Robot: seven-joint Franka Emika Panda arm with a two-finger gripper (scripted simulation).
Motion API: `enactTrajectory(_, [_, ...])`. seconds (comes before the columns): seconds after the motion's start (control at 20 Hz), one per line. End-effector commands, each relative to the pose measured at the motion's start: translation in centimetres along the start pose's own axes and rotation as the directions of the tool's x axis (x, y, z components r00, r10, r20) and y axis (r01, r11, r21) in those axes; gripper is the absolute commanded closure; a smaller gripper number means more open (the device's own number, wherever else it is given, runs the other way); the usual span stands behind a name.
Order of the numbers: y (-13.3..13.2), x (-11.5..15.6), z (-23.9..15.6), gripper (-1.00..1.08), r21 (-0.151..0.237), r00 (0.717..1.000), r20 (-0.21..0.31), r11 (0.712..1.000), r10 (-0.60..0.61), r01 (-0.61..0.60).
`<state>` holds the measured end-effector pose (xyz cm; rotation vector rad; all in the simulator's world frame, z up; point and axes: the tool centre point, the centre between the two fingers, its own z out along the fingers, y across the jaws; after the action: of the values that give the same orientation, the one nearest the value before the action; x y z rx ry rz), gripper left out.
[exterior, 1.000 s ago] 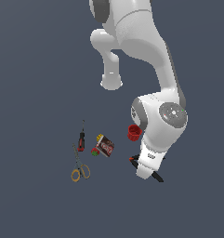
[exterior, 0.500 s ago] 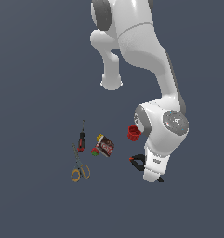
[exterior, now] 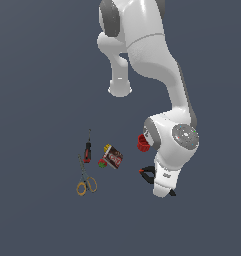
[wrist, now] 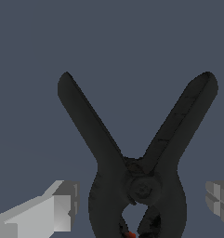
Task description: Pick up a designated object from a clutter of objects.
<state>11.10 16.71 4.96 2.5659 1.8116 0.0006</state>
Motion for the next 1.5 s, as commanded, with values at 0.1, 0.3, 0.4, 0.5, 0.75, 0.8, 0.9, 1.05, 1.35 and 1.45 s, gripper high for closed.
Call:
enactTrajectory(0.1, [-0.1,0.0,2.3,-0.92,0.001,1.000,0.000,1.000,-0.003,0.003])
enactTrajectory(0.3, [0.0,0.0,3.0,-0.92,0.001,1.000,0.000,1.000,-0.003,0.003])
enactTrajectory(0.4, [0.0,0.1,3.0,-0.92,0.001,1.000,0.000,1.000,-0.003,0.003])
enactTrajectory(0.5, [0.0,0.1,3.0,1.08,0.001,1.000,0.000,1.000,-0.003,0.003])
enactTrajectory(0.75, [0.0,0.1,3.0,1.08,0.001,1.000,0.000,1.000,-0.003,0.003])
enactTrajectory(0.8, [0.0,0.1,3.0,1.08,0.001,1.000,0.000,1.000,-0.003,0.003])
enactTrajectory(0.9, [0.0,0.1,3.0,1.08,0.001,1.000,0.000,1.000,-0.003,0.003])
enactTrajectory(1.05, [0.1,0.0,2.8,1.08,-0.001,1.000,-0.001,1.000,-0.003,0.003])
enactTrajectory(1.35, [-0.3,-0.3,1.5,1.08,-0.001,1.000,0.000,1.000,-0.003,0.003])
enactTrajectory(1.45, [-0.5,-0.6,0.8,1.08,-0.001,1.000,0.000,1.000,-0.003,0.003])
